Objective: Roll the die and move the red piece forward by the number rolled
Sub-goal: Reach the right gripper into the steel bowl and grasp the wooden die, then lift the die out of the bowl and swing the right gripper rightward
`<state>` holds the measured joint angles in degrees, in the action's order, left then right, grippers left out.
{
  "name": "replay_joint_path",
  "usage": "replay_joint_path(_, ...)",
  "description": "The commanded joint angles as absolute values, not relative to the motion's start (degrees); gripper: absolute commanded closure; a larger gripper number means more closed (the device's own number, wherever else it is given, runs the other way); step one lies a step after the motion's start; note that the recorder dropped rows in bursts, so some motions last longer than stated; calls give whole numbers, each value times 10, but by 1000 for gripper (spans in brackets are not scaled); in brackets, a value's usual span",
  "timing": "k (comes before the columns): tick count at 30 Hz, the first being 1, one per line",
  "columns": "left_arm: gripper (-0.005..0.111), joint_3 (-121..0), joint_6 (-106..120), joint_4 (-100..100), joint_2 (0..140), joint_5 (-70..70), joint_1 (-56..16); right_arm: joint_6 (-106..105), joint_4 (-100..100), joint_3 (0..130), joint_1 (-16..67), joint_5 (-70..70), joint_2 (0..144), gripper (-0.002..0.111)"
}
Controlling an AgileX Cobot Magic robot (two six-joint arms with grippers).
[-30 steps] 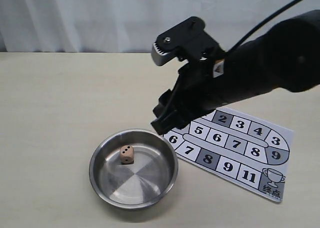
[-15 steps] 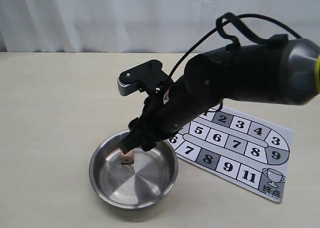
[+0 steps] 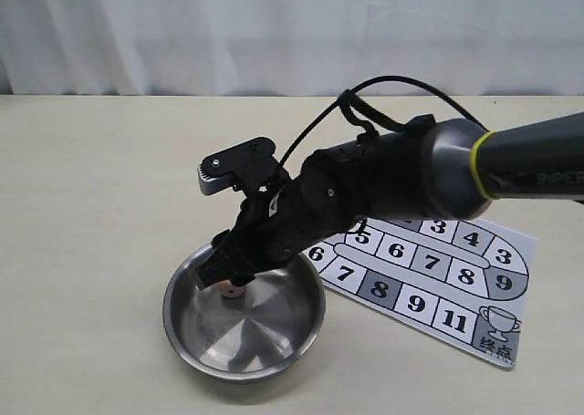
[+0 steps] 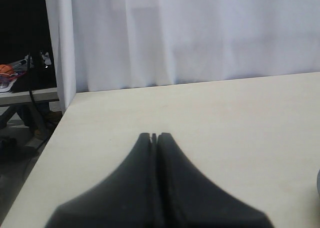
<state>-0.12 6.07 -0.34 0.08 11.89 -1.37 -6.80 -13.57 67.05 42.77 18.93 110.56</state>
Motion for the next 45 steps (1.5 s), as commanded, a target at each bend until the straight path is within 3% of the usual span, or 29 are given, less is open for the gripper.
replay_joint_path(1, 107, 0, 58, -5, 0, 112, -14, -68, -141, 673, 428, 153, 1123, 54)
replay_joint_path(45, 107, 0, 58, -5, 0, 112, -14, -68, -192, 673, 428, 114, 1181, 54)
